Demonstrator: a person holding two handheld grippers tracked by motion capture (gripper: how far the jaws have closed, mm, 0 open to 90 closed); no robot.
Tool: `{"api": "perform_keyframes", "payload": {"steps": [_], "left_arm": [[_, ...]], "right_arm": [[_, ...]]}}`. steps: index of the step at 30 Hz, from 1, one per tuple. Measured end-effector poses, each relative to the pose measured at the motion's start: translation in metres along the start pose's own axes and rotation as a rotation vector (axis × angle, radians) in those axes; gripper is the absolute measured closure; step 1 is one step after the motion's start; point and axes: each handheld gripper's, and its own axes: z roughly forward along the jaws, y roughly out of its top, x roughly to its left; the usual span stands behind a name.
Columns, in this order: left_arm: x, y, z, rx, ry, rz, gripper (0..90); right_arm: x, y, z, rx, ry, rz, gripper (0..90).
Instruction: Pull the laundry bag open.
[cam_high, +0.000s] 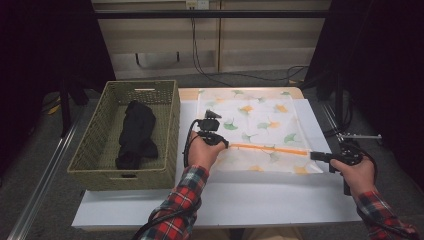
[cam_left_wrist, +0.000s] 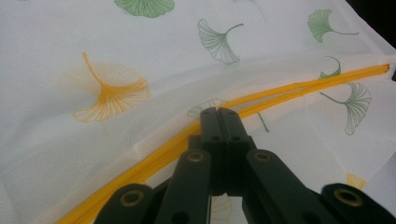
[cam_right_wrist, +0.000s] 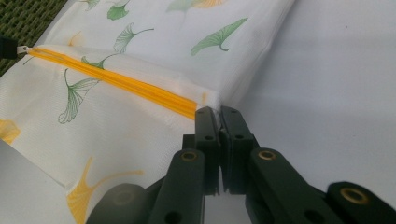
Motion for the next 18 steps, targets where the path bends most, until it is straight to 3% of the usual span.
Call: {"api": "perform_keyframes", "payload": {"steps": [9, 13, 18], "left_arm": [[0.002, 0.0002, -0.0011, 0.006, 0.007, 0.006, 90.0], [0.0047, -0.001, -0.0023, -0.001, -0.004, -0.021, 90.0], [0.008, -0.0025, -0.0055, -0.006, 0.012, -0.02, 90.0]], "right_arm": [[-0.0002, 0.0002, 0.0, 0.0, 0.004, -0.001, 87.1], [-0.001, 0.0002, 0.0002, -0.002, 0.002, -0.006, 87.1], [-0.0001, 0.0001, 0.0006, 0.004, -0.004, -0.009, 87.1]]}}
